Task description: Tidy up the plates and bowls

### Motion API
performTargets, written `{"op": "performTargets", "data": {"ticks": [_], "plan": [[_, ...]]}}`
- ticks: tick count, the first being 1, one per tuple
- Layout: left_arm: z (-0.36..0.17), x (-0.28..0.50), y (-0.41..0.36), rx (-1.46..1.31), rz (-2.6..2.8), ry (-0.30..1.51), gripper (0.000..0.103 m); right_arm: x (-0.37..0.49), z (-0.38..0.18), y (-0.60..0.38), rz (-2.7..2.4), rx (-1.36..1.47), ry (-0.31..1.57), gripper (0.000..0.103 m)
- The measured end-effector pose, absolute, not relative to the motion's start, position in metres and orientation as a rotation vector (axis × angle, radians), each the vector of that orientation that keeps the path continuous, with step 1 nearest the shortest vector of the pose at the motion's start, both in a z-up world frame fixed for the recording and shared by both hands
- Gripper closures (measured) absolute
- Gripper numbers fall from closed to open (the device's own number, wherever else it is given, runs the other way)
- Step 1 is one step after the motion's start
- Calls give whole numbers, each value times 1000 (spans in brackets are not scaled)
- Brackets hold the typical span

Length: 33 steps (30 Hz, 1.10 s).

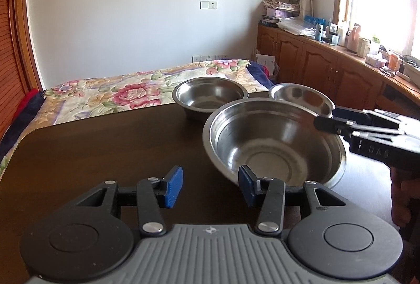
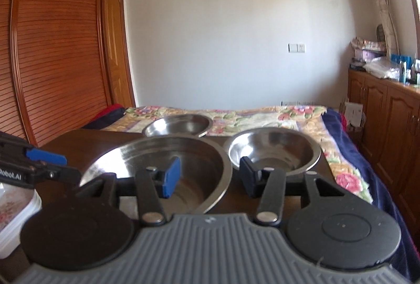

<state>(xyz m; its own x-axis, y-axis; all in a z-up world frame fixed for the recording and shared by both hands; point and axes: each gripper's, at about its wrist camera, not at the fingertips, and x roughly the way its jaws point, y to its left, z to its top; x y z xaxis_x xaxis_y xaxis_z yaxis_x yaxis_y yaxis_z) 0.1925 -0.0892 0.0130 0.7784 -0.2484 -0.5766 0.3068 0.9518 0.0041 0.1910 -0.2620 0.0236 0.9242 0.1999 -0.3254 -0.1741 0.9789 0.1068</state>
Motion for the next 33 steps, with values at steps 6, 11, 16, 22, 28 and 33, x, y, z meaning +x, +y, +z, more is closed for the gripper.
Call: {"op": "performTargets", "data": {"ticks": [6, 11, 16, 22, 28, 33], "plan": [[13, 200, -95, 99, -293, 610, 53, 191, 19, -262, 201, 91, 363, 48], [11, 206, -97, 97, -291, 626, 53, 190, 17, -259, 207, 68, 368, 48], [9, 212, -100, 91, -295, 633, 53, 191, 18, -258, 203, 56, 370, 48], [6, 221, -104, 92, -283, 645, 53, 193, 17, -259, 206, 60, 382, 48], [2, 228, -103, 69, -284, 673, 63, 195, 17, -262, 211, 75, 390, 48], [1, 232, -104, 59, -294, 682, 78, 196, 16, -263, 225, 88, 389, 61]]}}
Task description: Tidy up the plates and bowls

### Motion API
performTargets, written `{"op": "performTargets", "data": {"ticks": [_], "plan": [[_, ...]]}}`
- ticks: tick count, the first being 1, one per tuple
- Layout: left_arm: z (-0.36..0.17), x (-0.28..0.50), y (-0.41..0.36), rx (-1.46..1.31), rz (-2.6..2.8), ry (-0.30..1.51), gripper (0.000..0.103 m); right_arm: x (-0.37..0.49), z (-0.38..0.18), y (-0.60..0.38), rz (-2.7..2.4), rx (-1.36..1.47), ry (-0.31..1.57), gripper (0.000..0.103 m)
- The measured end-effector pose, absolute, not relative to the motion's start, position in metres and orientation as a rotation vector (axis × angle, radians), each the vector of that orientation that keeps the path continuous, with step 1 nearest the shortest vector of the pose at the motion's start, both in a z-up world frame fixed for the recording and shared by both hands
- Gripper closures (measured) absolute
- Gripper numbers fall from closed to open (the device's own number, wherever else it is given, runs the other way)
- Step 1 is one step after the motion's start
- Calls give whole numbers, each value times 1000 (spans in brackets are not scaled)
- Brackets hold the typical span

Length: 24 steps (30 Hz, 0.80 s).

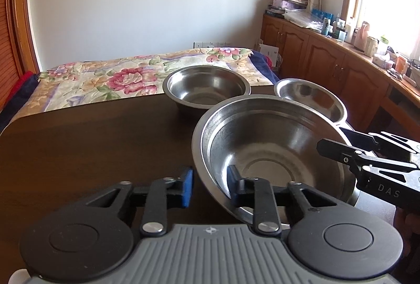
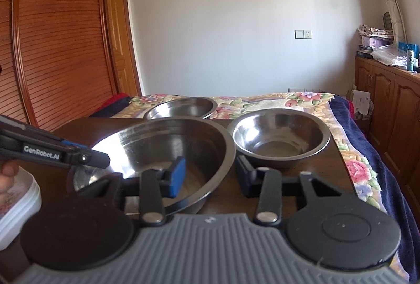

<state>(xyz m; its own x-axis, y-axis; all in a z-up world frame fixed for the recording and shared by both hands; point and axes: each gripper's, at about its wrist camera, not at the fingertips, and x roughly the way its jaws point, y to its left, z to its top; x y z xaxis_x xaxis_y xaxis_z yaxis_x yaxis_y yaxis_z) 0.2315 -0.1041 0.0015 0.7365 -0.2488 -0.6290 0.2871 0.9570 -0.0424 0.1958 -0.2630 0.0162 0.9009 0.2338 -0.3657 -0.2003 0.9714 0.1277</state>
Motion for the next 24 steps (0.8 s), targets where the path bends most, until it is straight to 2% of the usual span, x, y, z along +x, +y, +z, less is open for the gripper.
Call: {"op": "performTargets", "data": {"ticks": [6, 13, 24], "plan": [[2, 229, -103, 63, -291, 685, 79, 197, 15, -271, 228, 140, 392, 74], [4, 222, -100, 58, -299, 670, 79, 195, 19, -274, 244, 184, 403, 79], [18, 191, -90, 20, -348, 633, 79, 167, 30, -272, 249, 211, 401, 79]]}}
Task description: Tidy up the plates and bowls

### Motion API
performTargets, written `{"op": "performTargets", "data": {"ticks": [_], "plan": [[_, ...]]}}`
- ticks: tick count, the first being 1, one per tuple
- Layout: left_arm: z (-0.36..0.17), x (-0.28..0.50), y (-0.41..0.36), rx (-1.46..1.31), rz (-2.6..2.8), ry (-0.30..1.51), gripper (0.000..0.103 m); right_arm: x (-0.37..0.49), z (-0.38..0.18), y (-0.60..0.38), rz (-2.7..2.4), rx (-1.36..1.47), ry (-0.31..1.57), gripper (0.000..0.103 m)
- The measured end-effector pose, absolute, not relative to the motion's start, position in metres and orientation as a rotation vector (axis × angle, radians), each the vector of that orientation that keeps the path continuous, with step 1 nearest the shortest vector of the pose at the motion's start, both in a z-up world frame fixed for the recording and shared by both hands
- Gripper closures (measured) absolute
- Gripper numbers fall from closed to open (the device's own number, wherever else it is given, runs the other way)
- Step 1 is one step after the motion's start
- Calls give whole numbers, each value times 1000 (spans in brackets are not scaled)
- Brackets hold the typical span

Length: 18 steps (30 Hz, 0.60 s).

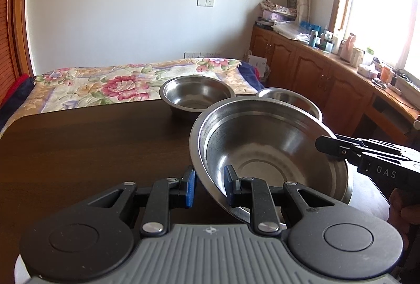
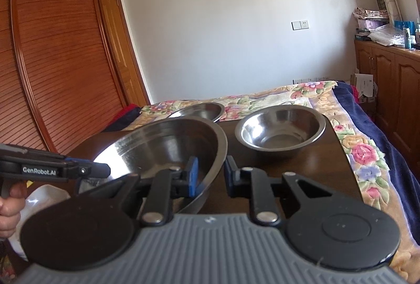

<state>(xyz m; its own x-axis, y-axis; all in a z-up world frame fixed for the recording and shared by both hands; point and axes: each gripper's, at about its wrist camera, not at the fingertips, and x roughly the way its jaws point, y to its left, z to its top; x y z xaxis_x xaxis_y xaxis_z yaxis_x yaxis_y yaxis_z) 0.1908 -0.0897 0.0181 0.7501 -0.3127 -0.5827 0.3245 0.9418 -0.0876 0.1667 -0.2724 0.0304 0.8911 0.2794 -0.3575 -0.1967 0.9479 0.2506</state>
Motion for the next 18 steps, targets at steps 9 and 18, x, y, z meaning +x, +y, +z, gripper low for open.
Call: {"op": "performTargets", "data": {"ticks": [9, 18], "plan": [[22, 160, -82, 12, -384, 614, 79, 137, 32, -267, 238, 212, 401, 79], [21, 133, -79, 25, -415, 600, 79, 117, 35, -264, 225, 193, 406, 79]]}}
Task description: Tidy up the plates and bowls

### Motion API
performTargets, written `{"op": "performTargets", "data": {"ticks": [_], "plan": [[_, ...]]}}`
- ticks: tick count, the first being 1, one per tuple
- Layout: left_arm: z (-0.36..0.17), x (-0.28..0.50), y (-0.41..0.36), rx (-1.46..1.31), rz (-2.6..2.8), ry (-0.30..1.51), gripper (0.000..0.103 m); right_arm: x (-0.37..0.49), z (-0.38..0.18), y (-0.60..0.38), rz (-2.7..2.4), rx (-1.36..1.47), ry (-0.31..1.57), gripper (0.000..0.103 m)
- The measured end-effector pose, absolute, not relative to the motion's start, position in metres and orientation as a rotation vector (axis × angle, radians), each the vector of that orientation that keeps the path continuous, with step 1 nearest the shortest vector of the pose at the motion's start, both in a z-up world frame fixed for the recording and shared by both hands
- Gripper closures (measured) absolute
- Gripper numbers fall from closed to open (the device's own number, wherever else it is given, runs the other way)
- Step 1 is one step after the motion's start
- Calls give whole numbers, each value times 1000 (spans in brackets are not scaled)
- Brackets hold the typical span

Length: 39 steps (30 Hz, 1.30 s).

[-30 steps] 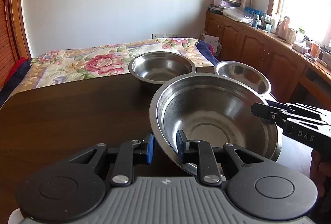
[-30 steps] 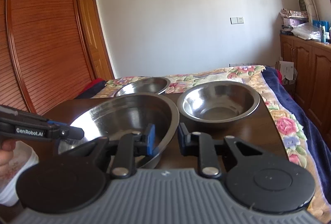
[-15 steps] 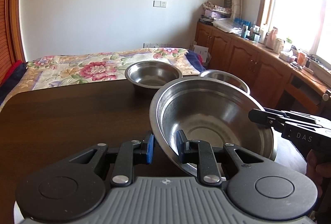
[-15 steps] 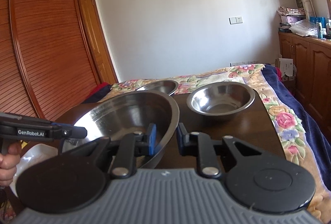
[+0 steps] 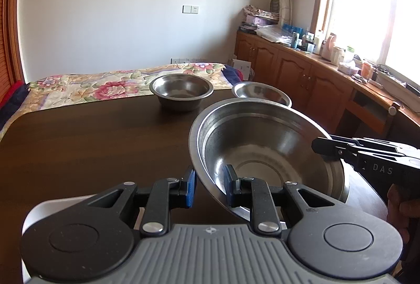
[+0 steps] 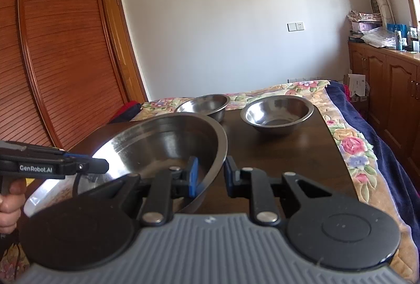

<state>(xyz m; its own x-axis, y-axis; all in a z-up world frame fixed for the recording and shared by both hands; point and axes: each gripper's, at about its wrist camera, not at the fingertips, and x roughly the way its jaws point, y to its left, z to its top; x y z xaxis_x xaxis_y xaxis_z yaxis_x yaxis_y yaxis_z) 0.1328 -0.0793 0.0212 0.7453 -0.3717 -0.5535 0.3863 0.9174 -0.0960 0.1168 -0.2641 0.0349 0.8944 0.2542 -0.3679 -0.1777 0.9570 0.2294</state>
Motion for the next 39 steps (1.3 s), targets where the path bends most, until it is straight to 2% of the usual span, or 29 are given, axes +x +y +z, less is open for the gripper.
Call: {"op": "performTargets", "data": {"ticks": [39], "plan": [[-3, 103, -61, 21, -433, 657, 78, 89, 17, -247, 219, 156, 478, 79]]}}
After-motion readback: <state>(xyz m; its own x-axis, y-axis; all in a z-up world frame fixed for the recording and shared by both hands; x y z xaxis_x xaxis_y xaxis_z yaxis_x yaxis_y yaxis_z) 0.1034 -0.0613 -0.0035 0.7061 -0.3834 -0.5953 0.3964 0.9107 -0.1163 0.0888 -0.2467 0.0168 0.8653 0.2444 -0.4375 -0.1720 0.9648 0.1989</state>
